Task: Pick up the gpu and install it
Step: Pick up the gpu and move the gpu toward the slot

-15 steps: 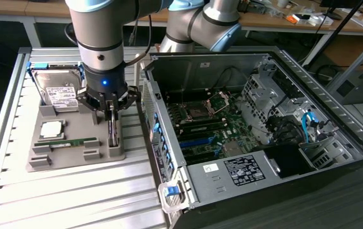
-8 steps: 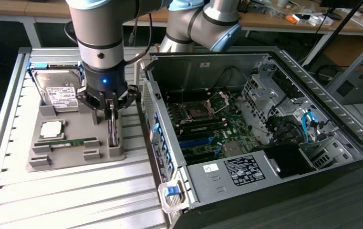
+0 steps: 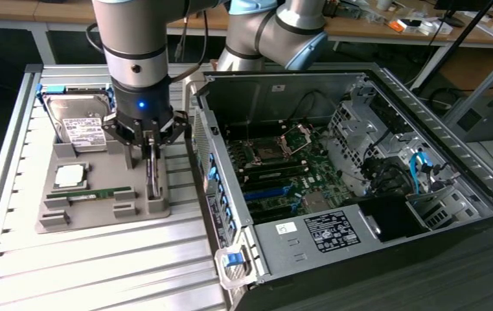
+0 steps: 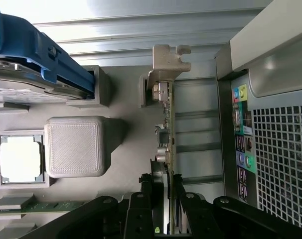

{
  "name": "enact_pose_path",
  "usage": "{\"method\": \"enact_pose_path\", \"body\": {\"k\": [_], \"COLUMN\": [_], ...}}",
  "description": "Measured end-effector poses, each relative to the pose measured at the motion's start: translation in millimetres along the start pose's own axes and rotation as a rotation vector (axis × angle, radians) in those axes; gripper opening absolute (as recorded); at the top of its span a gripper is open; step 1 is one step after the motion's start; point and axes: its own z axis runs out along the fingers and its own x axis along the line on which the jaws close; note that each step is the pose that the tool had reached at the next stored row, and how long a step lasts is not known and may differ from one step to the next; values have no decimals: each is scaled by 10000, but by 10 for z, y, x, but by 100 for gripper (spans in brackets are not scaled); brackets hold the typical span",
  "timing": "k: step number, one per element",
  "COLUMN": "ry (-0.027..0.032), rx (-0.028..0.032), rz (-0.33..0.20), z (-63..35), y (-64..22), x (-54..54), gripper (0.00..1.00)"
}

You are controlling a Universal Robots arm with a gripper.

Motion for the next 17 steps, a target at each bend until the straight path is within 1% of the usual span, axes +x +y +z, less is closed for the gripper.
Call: {"method": "enact_pose_path", "body": {"k": [17], "ry": [0], "rx": [-8], "rz": [0], "z": [-181], "y": [8], "x": [-5], "gripper": [27]}}
